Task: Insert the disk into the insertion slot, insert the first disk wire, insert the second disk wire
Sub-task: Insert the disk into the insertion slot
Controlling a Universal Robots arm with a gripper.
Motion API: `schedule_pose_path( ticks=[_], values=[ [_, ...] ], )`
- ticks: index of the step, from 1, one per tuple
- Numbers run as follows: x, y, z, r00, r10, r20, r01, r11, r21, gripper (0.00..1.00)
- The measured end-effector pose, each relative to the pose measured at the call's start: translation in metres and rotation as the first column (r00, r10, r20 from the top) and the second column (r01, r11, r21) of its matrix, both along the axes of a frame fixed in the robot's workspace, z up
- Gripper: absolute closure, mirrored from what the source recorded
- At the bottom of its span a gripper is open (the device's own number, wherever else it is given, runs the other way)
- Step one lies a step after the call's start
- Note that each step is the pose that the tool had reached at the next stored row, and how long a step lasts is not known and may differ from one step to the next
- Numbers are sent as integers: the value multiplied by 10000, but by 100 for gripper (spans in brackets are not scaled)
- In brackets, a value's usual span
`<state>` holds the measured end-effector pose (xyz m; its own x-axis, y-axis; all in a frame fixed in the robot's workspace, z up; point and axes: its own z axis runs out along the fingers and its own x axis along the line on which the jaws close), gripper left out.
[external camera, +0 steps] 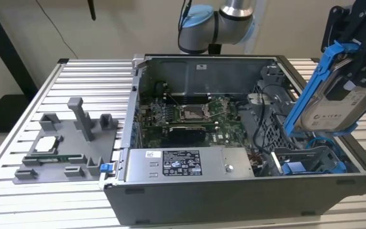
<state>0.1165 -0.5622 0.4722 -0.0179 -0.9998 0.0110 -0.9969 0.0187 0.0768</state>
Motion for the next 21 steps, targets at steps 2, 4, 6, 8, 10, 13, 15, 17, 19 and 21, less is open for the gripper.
schedule_pose_path(
  ticks=[2,4,6,8,10,13,15,17,19,21],
  values=[
    [2,0,-12,10000,-1,-1,1,10000,-1,100],
    [2,0,-13,10000,-1,-2,1,10000,-3,100],
    [3,0,-15,10000,0,-2,0,10000,0,100],
    [3,0,-16,10000,0,-2,0,10000,-1,100],
    [3,0,-20,10000,0,-5,0,10000,2,100],
    [3,0,-27,10000,0,-7,0,10000,0,100],
    [3,0,-30,10000,0,-6,0,10000,0,100],
    [3,0,-38,10000,-1,-7,1,10000,2,100],
    [3,0,-51,10000,-1,-12,1,10000,0,100],
    [5,0,-68,10000,0,-27,0,10000,0,100]
  ],
)
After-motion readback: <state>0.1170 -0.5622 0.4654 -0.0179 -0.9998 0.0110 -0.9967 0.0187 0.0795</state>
